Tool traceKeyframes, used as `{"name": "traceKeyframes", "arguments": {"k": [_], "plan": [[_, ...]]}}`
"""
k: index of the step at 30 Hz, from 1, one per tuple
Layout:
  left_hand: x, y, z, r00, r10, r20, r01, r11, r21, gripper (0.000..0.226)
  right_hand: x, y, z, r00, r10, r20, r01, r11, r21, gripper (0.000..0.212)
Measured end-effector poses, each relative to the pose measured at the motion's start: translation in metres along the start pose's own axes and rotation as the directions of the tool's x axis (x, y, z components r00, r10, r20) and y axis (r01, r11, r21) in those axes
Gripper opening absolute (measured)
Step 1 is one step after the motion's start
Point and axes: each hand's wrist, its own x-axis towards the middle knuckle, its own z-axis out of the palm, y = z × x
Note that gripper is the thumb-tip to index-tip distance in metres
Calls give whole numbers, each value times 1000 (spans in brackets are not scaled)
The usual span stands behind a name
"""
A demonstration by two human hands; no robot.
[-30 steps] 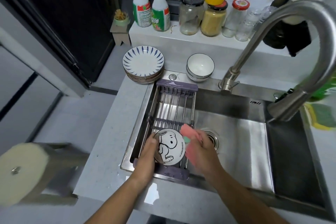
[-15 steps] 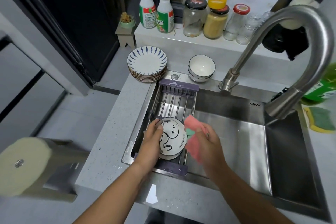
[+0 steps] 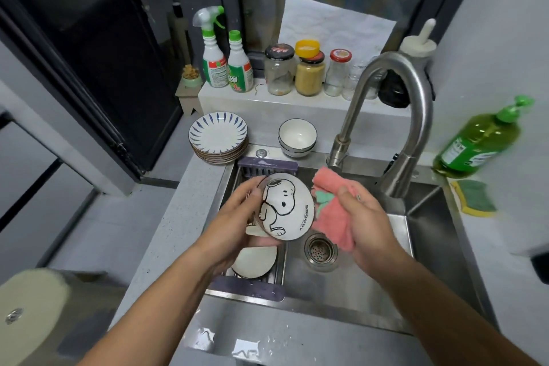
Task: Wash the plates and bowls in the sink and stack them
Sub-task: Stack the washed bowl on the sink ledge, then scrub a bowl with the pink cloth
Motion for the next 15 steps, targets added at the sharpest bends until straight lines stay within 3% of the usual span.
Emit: {"name": "traceKeyframes", "arguments": {"k": [5, 9, 15], "plan": [[-3, 23, 39, 989, 127, 81, -135, 986, 99, 39, -8, -38, -27, 981, -193, -8, 185, 949, -254, 19], [-5, 40, 67, 963, 233, 133, -256, 946, 200, 33, -19, -68, -50, 961, -278, 7, 259, 886, -385, 16], [-16, 71, 111, 921, 331, 206, -383, 864, 328, 48, -33, -100, -83, 903, -394, 172, 423, 746, -515, 20]]}}
